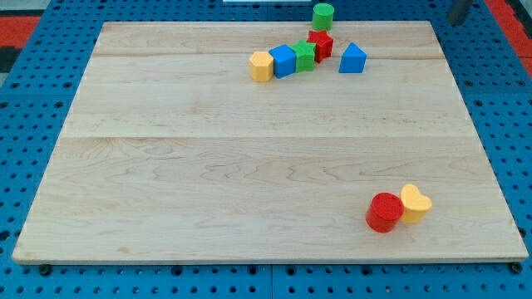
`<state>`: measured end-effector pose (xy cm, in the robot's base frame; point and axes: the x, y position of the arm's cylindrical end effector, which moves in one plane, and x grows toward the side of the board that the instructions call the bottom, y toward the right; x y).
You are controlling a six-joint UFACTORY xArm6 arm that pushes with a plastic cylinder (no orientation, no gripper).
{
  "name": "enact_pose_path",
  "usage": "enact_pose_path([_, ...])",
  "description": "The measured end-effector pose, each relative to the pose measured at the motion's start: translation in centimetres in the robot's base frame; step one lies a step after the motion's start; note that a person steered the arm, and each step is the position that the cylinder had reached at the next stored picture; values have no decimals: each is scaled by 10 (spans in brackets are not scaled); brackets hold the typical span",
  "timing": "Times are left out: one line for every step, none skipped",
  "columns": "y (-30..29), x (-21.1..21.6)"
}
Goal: Move the arm above blue triangle
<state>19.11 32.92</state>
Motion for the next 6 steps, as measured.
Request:
enact_pose_path([-107, 1])
enact_pose_path([-264, 1])
enact_pose_path([-369, 3])
enact_pose_path([-414, 6])
enact_pose_path([-295, 16])
enact_pose_path([-183, 15])
